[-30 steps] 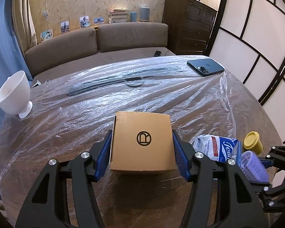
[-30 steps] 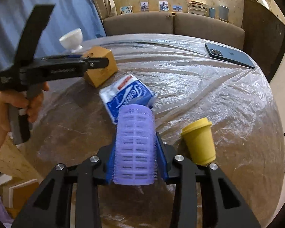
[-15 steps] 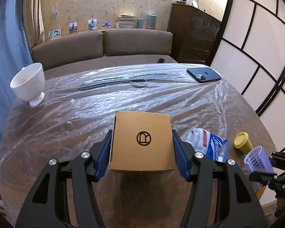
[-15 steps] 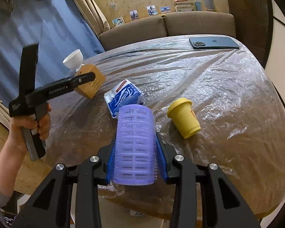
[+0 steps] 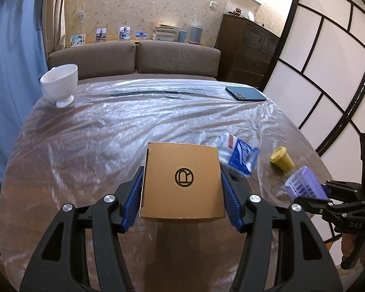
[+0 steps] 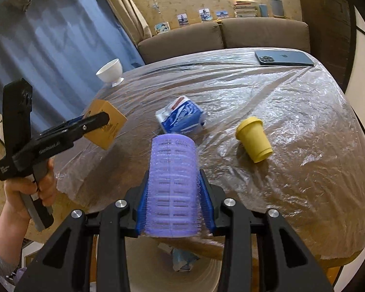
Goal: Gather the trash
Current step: 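Carry the cardboard box and hair roller over the trash bin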
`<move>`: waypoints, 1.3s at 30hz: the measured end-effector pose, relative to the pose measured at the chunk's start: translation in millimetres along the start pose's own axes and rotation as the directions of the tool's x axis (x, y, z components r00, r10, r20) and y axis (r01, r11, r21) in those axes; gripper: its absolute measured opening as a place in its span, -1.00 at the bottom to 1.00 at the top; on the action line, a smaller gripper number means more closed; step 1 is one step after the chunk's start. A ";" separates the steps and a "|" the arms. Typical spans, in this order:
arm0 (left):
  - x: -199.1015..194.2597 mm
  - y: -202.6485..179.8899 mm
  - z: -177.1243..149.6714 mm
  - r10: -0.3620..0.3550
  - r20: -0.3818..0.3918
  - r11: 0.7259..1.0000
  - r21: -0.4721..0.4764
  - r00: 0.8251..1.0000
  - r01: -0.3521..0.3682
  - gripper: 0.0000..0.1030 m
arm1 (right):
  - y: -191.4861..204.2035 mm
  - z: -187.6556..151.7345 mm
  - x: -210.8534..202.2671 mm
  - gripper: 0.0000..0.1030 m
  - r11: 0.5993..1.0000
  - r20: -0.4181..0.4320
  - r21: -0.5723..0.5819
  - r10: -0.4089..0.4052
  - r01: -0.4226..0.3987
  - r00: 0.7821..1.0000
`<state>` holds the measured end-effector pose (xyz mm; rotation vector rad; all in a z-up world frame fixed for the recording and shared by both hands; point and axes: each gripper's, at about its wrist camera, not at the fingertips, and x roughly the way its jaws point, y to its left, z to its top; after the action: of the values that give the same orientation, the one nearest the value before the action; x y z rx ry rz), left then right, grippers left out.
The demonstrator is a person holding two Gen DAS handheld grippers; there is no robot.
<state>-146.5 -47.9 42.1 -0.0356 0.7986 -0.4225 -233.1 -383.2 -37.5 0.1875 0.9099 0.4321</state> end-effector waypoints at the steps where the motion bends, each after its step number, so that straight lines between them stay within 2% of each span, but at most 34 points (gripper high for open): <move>1: -3.6 -1.4 -3.4 0.001 0.000 1.000 -0.003 1.000 -0.001 0.16 | 3.3 -1.4 -0.4 -0.29 1.000 -0.003 -0.007 0.004 -0.004 1.000; 13: -34.9 -14.5 -36.2 -0.005 -0.010 1.000 0.007 1.000 0.005 0.16 | 40.3 -17.2 -11.5 -0.29 0.995 -0.013 -0.080 0.060 -0.061 0.998; 27: -64.4 -11.3 -69.0 -0.027 -0.037 1.000 0.010 0.999 0.027 0.16 | 54.1 -40.1 -18.1 -0.29 0.991 -0.039 -0.112 0.070 -0.074 0.997; 39: -68.7 -28.3 -97.8 -0.094 -0.111 0.993 0.060 0.989 0.101 0.16 | 55.5 -66.7 -22.1 -0.29 0.991 -0.089 -0.118 0.060 -0.070 0.994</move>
<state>-267.6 -35.4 26.0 0.0094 0.8914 -0.5471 -313.7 -344.6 -43.2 0.0883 0.9605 0.5579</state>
